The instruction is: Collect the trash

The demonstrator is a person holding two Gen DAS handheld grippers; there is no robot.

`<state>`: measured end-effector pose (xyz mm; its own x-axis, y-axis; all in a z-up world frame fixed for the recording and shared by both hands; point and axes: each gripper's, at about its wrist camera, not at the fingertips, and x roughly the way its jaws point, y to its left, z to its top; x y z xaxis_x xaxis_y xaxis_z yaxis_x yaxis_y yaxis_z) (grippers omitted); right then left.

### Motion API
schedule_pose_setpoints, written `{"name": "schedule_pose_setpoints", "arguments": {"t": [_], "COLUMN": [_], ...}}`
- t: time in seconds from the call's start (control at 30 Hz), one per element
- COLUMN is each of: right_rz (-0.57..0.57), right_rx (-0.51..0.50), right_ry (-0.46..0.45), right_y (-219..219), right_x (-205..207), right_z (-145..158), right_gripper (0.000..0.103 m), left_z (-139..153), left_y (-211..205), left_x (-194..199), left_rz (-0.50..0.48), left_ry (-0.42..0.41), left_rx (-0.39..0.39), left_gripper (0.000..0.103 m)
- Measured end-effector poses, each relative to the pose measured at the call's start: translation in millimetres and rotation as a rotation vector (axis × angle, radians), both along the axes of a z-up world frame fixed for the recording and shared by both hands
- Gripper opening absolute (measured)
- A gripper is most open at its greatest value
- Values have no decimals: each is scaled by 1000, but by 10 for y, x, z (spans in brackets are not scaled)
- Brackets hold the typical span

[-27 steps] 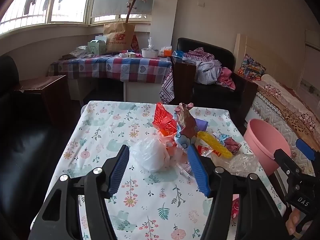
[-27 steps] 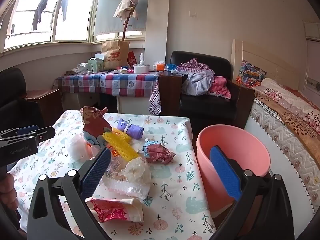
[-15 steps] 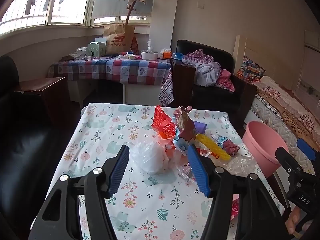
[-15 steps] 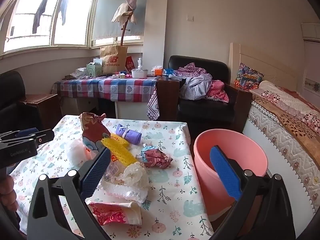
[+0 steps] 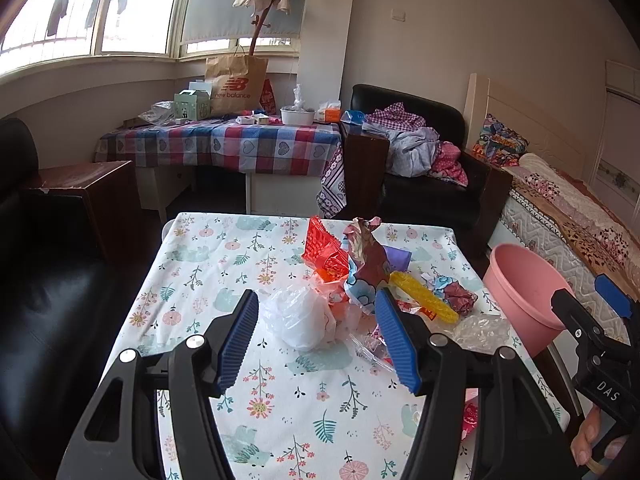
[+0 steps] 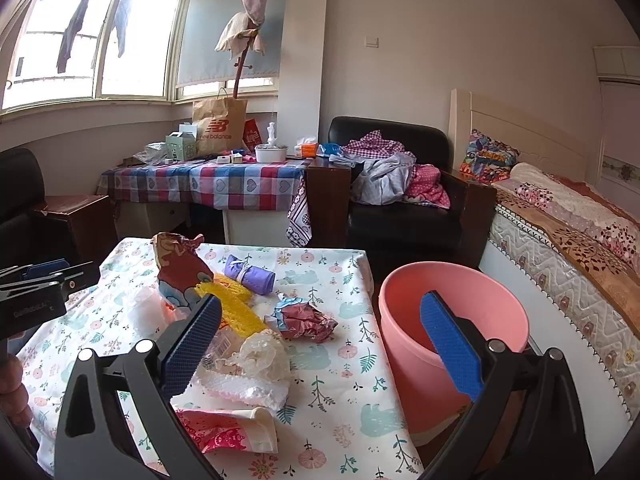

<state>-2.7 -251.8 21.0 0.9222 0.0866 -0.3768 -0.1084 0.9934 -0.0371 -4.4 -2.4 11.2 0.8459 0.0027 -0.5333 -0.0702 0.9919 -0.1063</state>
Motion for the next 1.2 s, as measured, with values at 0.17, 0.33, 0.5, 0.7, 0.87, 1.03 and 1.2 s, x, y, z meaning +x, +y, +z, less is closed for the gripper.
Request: {"name": "schedule_pose_setpoints", "arguments": {"t": [0.17, 0.33, 0.5, 0.7, 0.87, 1.03, 1.2], "right_rz": [-1, -3, -2, -2, 0, -1, -2], "right_rx": [-1, 0, 0, 1, -1, 0, 3], "right_ry": [-2, -3, -2, 0, 4, 3, 4], "right_y": [3, -8, -11, -15, -5, 3, 3], "right_x": [-5, 1, 1, 3, -4, -21, -26], "right_z": [-2, -4, -12, -36, -51, -67, -74], "right_gripper": [100, 100, 100, 100, 100, 100, 100], "left_z": [-1, 0, 1, -2, -1, -7, -4], "left_y": [-2, -3, -5, -2, -2, -12, -27], "left_x": [-4, -4, -6, -8, -8, -13, -14], "left_rz": [0, -1, 0, -1, -1, -2, -5], "left_ry": [-2, -3, -3, -4, -5, -6, -8], "left_rx": [0, -2, -1, -1, -3, -3, -2], "left_gripper": [60, 60, 60, 60, 60, 60, 60]}}
